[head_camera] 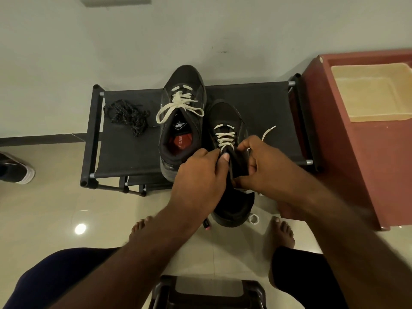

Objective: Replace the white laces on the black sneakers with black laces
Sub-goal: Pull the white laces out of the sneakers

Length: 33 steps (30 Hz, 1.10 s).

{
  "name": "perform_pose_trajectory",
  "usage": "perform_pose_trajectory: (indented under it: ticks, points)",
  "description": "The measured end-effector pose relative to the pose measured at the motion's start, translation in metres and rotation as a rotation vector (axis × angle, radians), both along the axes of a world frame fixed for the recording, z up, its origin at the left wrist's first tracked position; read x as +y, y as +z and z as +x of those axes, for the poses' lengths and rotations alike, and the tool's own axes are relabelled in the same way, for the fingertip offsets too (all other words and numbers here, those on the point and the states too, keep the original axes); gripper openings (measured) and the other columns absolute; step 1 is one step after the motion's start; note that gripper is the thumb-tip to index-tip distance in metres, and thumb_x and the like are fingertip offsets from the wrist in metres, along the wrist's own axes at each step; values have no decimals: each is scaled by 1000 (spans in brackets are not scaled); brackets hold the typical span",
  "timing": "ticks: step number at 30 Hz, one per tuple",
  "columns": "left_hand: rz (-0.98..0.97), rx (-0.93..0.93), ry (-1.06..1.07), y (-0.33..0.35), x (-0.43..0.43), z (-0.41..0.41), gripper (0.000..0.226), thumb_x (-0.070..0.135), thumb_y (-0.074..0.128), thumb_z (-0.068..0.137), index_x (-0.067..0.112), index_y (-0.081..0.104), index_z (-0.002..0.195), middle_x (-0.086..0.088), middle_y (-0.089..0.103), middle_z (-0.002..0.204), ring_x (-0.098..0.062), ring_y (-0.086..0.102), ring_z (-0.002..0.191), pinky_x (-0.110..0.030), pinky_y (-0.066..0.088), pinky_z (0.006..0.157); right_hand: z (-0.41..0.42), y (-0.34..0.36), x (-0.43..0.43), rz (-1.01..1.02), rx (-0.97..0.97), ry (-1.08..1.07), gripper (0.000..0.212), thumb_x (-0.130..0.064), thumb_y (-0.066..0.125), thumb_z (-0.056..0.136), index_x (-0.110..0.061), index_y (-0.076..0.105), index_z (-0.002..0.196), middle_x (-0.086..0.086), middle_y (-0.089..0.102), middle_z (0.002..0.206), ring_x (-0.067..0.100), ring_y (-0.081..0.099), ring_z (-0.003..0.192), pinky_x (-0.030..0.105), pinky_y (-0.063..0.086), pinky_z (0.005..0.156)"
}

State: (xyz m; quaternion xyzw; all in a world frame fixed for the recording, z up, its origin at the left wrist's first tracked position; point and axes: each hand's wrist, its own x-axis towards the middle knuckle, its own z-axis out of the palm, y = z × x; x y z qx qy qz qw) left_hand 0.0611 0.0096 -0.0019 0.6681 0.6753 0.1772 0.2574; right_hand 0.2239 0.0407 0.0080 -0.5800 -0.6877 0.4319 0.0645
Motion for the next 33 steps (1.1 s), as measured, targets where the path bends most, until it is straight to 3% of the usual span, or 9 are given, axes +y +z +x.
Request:
perform_pose_trajectory:
  ticks: [3,7,10,13,16,19,24,29,33]
  points:
    - [-6,22,-14,-1,-1,-1,34,40,42,101,19,65,114,5,54,91,-10,52,82,-29,47,74,-1,-3,-1,-22,58,-12,62,-20,84,76,-24,46,124,-6,61,70,0,60,58,16,44,54]
    - [-16,65,-36,-3,3,-4,30,34,47,100,20,62,123,4,51,92,-11,49,82,-25,43,72,6,0,4,-91,175,-71,44,-25,72,90,-22,54,130,5,69,74,7,64,60,21,52,58]
    - [-19,62,-42,-2,3,-3,33,33,47,101,21,59,128,4,49,94,-11,49,83,-24,41,72,3,0,4,-33,218,-166,21,-36,63,96,-26,69,113,3,70,77,6,64,61,18,53,58]
    - [-41,72,-59,-2,1,-2,35,34,45,101,22,56,132,3,49,99,-11,50,87,-24,41,74,-2,-3,6,-6,278,-276,15,-26,62,97,-19,75,94,6,70,73,7,61,56,19,52,54]
    - [-57,70,-75,-2,-2,-2,40,35,44,102,20,51,139,-1,52,106,-14,52,90,-27,46,78,-5,-6,7,2,273,-296,11,-18,66,96,-15,74,90,6,71,70,3,60,54,13,47,51]
    - [-76,75,-95,-4,-5,-3,46,35,43,103,18,44,146,-3,51,113,-10,47,91,-21,39,78,-8,-7,7,32,269,-290,9,-15,68,94,-14,74,86,1,70,66,2,62,53,11,45,50]
    - [-93,88,-111,-5,-7,-2,47,34,44,103,15,43,146,-4,49,116,-15,53,96,-20,37,75,-17,-10,8,92,212,-278,11,-14,65,90,-16,68,80,0,68,63,10,64,55,20,52,53]
    - [-109,97,-111,-7,-7,-3,46,36,40,104,19,42,146,0,46,122,-13,52,102,-18,33,77,-5,7,20,-21,651,-659,19,-9,55,96,-15,62,79,-5,55,56,11,52,52,24,45,48]
    - [-101,85,-91,-7,-6,-4,46,36,41,103,20,43,146,0,48,120,-13,51,100,-18,34,76,6,0,16,-92,412,-418,11,-12,63,92,-14,70,83,0,67,69,10,60,60,25,48,54]
